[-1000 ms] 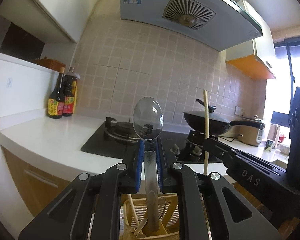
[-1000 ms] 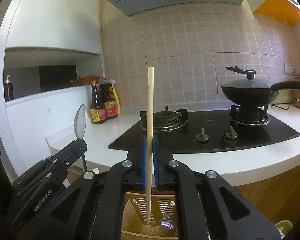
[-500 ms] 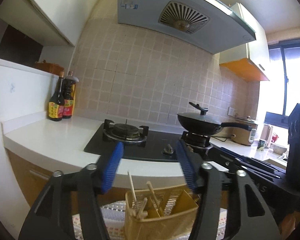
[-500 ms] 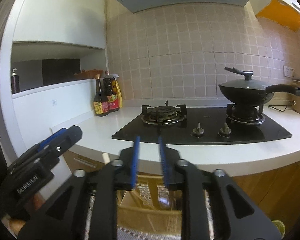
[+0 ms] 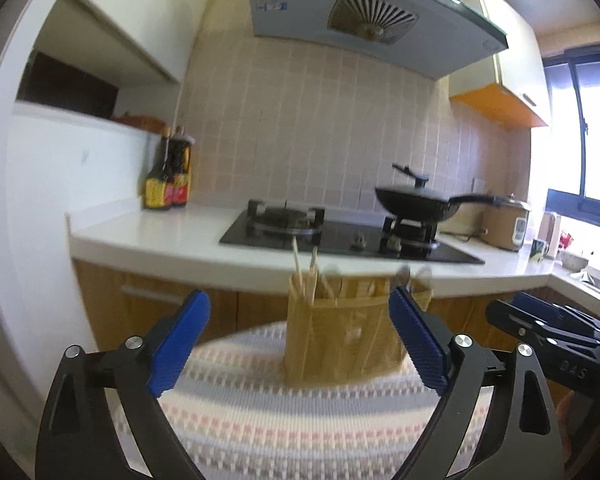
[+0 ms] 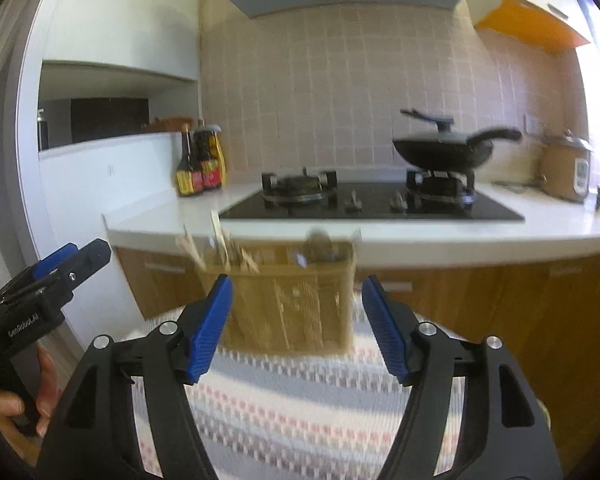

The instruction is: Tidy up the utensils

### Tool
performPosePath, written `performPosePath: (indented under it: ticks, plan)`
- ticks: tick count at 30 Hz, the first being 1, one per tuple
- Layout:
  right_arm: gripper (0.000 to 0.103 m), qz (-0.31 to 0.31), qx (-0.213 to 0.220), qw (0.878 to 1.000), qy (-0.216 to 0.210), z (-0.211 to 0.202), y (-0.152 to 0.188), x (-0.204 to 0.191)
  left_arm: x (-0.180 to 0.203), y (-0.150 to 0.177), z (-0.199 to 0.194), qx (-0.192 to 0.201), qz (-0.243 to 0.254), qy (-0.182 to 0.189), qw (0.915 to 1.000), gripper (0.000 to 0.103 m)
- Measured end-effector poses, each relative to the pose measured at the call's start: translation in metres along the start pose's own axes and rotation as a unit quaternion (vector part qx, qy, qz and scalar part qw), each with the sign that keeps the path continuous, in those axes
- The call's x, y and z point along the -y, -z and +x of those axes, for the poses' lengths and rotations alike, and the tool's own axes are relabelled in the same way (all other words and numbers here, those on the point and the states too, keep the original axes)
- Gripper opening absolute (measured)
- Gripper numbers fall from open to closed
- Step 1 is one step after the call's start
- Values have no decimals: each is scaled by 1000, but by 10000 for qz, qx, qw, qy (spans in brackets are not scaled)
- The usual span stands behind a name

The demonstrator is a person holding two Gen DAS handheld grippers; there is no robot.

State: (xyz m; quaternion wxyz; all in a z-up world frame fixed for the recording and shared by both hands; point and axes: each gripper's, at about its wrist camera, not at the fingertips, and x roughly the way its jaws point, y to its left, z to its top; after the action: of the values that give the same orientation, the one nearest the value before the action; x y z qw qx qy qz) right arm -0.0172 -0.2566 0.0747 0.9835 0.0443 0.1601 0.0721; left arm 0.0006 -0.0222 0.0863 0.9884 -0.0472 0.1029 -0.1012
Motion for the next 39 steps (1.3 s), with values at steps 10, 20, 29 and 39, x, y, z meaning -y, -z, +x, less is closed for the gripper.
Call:
performPosePath:
  ticks: [10,20,29,39]
  plan:
    - [88,-379,480,9942,880,-7,54,-12,12,64,-11,-30,223,-758,9969,90]
    - [91,-25,8,9988,493,11,69,2,18,75,-17,349,399,-1058,9930,94]
    - [91,-83,-272,9985,461,24,73,-1,27,78,-12,147,644,-1042,9924,95]
    - [92,-48,-320,9984,473,24,72,1,23,79,-8,3,522,-1046,9931,95]
